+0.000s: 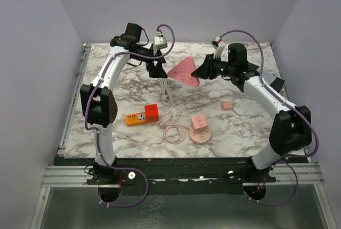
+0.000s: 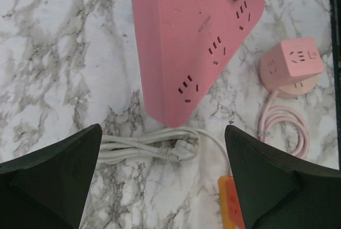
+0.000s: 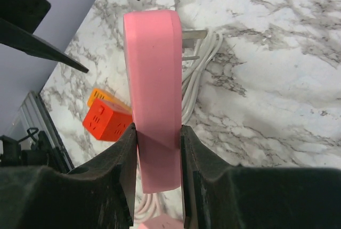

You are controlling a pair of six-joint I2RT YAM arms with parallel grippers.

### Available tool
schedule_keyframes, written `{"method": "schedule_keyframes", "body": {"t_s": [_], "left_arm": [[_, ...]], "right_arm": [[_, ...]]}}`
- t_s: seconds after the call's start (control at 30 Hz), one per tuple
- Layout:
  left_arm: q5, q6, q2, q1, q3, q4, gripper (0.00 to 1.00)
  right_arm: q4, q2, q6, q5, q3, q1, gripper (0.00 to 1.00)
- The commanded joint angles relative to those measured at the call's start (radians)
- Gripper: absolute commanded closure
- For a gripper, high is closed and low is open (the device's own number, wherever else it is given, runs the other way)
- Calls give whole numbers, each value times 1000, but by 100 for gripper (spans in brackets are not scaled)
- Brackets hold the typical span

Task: Insert the plug
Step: Pick up the socket from the center of the board.

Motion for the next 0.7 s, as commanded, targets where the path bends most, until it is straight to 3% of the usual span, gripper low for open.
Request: {"method": "schedule_keyframes", "body": {"t_s": [0.0, 0.27, 0.4, 0.67], "left_arm": [[93, 63, -64, -45, -3, -175, 1], [141, 48, -134, -82, -66, -215, 1], [188, 116, -162, -83, -70, -317, 1], [309, 65, -164, -84, -54, -349, 8]], "right_arm": [[-148, -76, -110, -6, 35, 68, 99], [-229, -185, -208, 81, 72, 160, 99], [-226, -264, -258, 114, 62, 172, 99], [-192, -349, -330, 133, 36, 194, 99]]}}
